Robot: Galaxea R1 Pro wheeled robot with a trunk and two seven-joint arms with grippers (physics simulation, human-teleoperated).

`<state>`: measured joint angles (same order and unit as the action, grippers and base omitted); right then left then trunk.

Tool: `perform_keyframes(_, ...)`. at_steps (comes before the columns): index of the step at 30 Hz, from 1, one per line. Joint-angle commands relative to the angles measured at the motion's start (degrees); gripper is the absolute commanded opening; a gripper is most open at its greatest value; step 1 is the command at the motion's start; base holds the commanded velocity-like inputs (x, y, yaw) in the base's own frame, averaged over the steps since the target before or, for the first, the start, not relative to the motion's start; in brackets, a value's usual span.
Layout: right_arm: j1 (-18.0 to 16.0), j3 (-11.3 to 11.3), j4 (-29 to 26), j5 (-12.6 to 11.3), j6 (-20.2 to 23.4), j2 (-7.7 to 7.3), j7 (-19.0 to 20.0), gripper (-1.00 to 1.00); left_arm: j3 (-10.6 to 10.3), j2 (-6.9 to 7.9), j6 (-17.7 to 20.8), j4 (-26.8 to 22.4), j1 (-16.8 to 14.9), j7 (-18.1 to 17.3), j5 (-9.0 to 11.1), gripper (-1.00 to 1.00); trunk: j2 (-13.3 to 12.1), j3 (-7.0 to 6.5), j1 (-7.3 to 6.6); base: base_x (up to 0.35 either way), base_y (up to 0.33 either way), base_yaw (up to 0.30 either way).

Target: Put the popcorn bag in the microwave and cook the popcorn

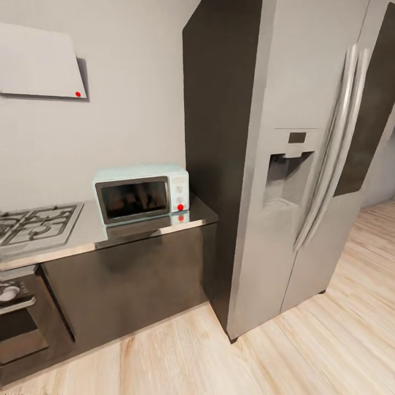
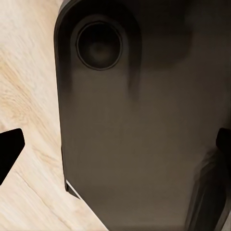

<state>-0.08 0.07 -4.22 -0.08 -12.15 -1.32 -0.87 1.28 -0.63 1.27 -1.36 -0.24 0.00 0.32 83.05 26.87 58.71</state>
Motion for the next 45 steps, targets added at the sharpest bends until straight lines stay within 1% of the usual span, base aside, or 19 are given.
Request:
perform_keyframes(1,-0.01,0.02,0.0,-0.01,-0.16,0.0,-0.09,1.0,0.12,0.0,0.13,-0.04,-0.02,0.0,0.03,1.0,0.03,0.06,0.02,0.227,0.0,0.256)
perform_keyframes(14,-0.01,0.02,0.0,-0.01,-0.16,0.0,-0.09,1.0,0.12,-0.04,0.13,-0.04,-0.02,0.0,0.03,1.0,0.03,0.06,0.02,0.199,0.0,0.256)
perform_keyframes(38,-0.01,0.02,0.0,0.0,-0.16,0.0,-0.09,1.0,0.12,-0.08,0.13,-0.04,-0.02,0.0,0.03,1.0,0.03,0.06,0.02,0.005,0.0,0.256)
perform_keyframes(45,-0.01,0.02,0.0,-0.01,-0.16,0.0,-0.09,1.0,0.12,-0.14,0.13,-0.04,-0.02,0.0,0.03,1.0,0.03,0.06,0.02,0.128,-0.11,0.257)
